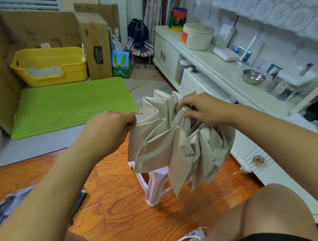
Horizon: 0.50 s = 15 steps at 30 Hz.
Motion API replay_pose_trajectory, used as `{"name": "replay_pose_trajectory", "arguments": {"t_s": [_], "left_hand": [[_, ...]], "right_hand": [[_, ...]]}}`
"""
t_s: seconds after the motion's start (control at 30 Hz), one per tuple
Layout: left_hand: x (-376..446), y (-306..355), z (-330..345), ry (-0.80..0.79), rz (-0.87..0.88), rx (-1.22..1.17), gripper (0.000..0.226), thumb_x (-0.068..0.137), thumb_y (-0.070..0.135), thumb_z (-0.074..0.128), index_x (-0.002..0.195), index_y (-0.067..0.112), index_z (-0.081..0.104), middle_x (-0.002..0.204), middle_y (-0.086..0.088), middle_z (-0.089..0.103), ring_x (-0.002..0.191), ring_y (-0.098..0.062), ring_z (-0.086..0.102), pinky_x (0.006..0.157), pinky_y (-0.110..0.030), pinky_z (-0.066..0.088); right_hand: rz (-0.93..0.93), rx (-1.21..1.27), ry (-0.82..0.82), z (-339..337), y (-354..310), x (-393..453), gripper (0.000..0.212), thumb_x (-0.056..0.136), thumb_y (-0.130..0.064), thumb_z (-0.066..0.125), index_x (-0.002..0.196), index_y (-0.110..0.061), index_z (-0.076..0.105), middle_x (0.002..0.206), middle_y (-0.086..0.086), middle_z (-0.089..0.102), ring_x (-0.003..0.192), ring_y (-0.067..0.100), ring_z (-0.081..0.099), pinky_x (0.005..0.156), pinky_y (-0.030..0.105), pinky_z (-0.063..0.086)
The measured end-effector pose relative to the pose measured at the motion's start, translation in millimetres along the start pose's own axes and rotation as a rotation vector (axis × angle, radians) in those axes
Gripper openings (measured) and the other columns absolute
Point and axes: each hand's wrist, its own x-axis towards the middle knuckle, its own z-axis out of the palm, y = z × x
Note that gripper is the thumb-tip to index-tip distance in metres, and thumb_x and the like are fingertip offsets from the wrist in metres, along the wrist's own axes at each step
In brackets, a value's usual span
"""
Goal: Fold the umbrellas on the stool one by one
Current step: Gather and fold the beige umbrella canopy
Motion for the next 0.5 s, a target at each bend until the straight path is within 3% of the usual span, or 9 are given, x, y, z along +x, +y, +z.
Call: {"name": "replay_pose_trajectory", "arguments": {"t_s": [0.07,0.13,0.23,0.3,0.4,0.5], "left_hand": [[1,2,0,0.014,-0.019,0.002,0.008,0.091,0.016,0.065,0.091,0.024,0.065,0.073,-0.002,0.066,0.069,-0.034,0.060,0.054,-0.040,0.049],[1,7,-1,0.045,-0.036,0.011,0.011,0.091,0.016,0.062,0.097,0.024,0.065,0.078,-0.003,0.069,0.073,-0.036,0.063,0.055,-0.041,0.049],[3,10,2,0.083,-0.113,0.052,0.022,0.091,0.015,0.060,0.108,0.021,0.072,0.091,-0.006,0.075,0.086,-0.037,0.067,0.061,-0.037,0.046],[4,8,8,0.039,-0.212,0.015,0.020,0.088,0.014,0.060,0.099,0.020,0.075,0.090,-0.007,0.074,0.087,-0.035,0.065,0.064,-0.037,0.043],[6,13,20,-0.017,-0.419,-0.300,0.013,0.086,0.011,0.058,0.081,0.020,0.067,0.081,-0.003,0.064,0.078,-0.026,0.058,0.062,-0.033,0.036],[6,20,27,0.013,-0.576,-0.694,0.011,0.091,0.006,0.053,0.087,0.010,0.062,0.075,-0.001,0.056,0.060,-0.014,0.044,0.053,-0.031,0.032]], "right_hand": [[-0.001,-0.007,-0.001,0,1,1,0.025,0.096,-0.018,0.067,0.120,-0.022,0.068,0.096,-0.002,0.065,0.078,-0.004,0.053,0.075,0.026,0.040],[-0.005,-0.008,-0.003,1,1,1,0.025,0.096,-0.018,0.067,0.120,-0.023,0.068,0.099,0.000,0.066,0.078,-0.004,0.053,0.075,0.026,0.038],[-0.012,0.002,-0.002,1,0,1,0.025,0.096,-0.017,0.067,0.120,-0.023,0.068,0.094,-0.013,0.061,0.077,-0.013,0.051,0.071,0.018,0.036],[-0.015,-0.006,-0.004,0,0,0,0.025,0.096,-0.018,0.067,0.120,-0.023,0.068,0.088,-0.023,0.054,0.077,-0.021,0.048,0.069,0.015,0.033],[-0.010,-0.003,-0.002,1,0,1,0.025,0.096,-0.017,0.067,0.121,-0.021,0.068,0.085,-0.024,0.051,0.076,-0.023,0.047,0.066,0.010,0.032],[0.005,0.000,0.005,2,0,1,0.026,0.096,-0.017,0.067,0.122,-0.022,0.068,0.084,-0.021,0.053,0.072,-0.012,0.050,0.066,0.015,0.033]]}}
